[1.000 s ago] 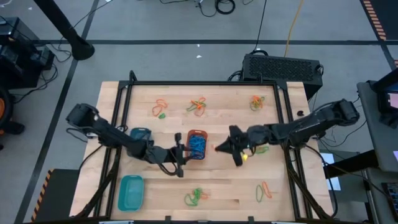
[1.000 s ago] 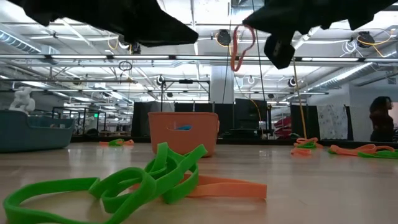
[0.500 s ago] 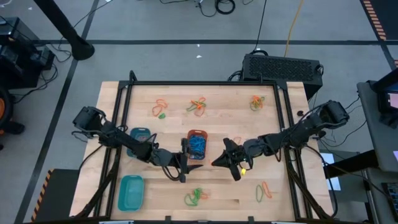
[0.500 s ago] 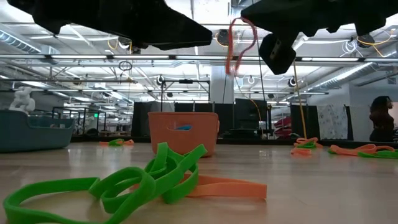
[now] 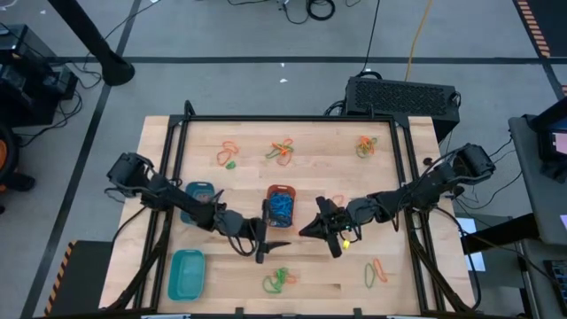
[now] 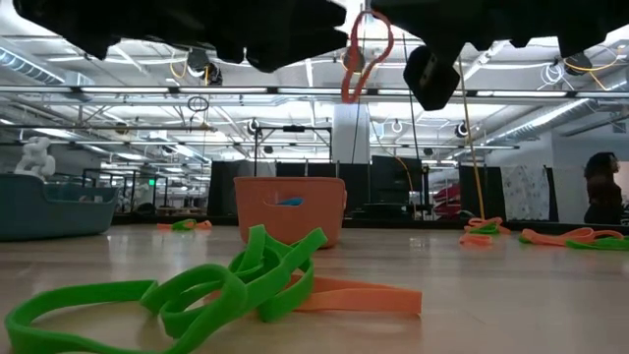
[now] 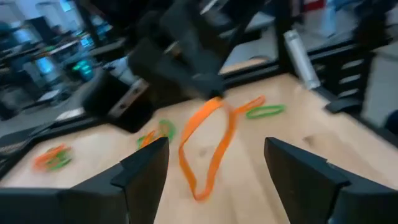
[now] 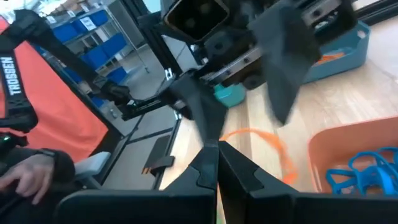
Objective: Sort rubber bands into baskets
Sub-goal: Put the orange rubber band into the blue bin
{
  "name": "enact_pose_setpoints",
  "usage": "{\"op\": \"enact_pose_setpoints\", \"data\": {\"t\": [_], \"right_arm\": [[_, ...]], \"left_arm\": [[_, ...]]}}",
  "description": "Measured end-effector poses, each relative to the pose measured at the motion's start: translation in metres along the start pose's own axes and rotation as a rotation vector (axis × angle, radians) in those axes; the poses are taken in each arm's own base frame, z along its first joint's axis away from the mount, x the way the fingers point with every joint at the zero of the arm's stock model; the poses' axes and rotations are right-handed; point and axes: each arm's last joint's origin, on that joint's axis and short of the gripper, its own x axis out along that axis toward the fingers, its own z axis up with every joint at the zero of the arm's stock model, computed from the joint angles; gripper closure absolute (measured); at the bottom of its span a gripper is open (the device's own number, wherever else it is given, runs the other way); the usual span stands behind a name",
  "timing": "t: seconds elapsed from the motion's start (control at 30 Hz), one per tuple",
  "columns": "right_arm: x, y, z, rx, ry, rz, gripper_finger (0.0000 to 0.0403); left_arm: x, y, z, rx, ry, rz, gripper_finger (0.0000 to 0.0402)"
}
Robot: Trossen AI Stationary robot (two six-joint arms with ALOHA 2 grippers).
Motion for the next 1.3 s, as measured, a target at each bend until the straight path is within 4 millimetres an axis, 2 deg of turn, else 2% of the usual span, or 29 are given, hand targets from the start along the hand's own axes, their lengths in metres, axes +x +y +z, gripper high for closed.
{"op": "enact_pose_setpoints", "data": {"t": [0.43,0.73,1.13,1.3], "right_arm": [[0.0,0.004,-0.002,-0.002,0.0,0.01,0.0403],[-0.001,0.005,-0.003,-0.021,0.0,0.01,0.0403],[0.0,0.005,-0.002,-0.028,-0.009,0.003,0.0403],[0.0,0.003,-0.001,-0.031,-0.033,-0.037,0.0403]], "left_arm": [[0.018,0.0,-0.004,-0.009,-0.03,-0.012,0.0129],[0.018,-0.001,-0.008,-0.001,0.002,-0.024,0.0138],[0.019,-0.001,-0.008,0.001,0.009,-0.025,0.0254],[0.019,-0.001,-0.008,0.016,0.009,-0.025,0.0338]]}}
